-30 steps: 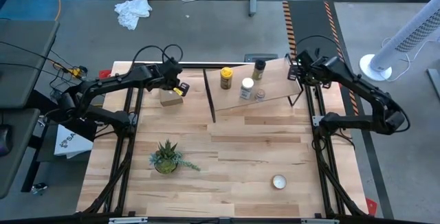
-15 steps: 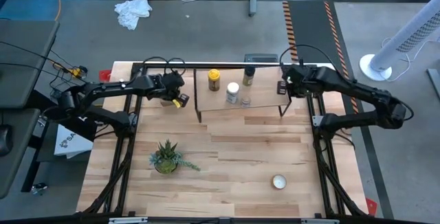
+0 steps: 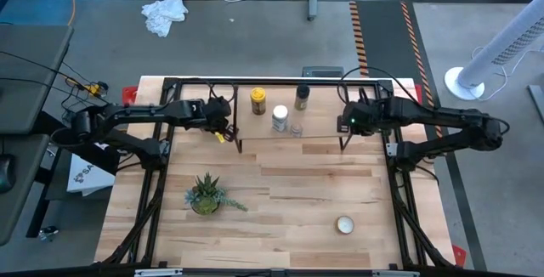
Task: Shelf spices
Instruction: Move the shelf to the center of the table
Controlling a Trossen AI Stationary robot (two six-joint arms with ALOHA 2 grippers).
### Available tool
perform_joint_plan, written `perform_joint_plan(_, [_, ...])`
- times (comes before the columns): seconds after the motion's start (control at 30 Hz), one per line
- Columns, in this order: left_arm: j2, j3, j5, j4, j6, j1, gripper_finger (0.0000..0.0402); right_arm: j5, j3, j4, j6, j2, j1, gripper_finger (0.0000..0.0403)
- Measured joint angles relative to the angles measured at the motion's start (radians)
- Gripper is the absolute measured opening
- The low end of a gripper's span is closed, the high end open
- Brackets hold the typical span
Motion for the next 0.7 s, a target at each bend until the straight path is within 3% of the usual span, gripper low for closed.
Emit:
perform_joint_plan(0.27, [0.004, -0.002, 0.002, 0.007, -0.124, -0.132, 0.0, -0.002, 0.001, 0.007, 0.089, 0.001, 0.089, 0.0])
perform_joint_plan(0.5, [0.003, 0.0, -0.052, -0.015, -0.134, -0.208, 0.0, -0.002, 0.001, 0.071, 0.103, 0.001, 0.149, 0.0])
perform_joint_plan(0.7, [-0.006, 0.0, -0.1, -0.043, -0.14, -0.202, 0.0, 0.008, 0.004, -0.131, 0.147, 0.001, 0.159, 0.0])
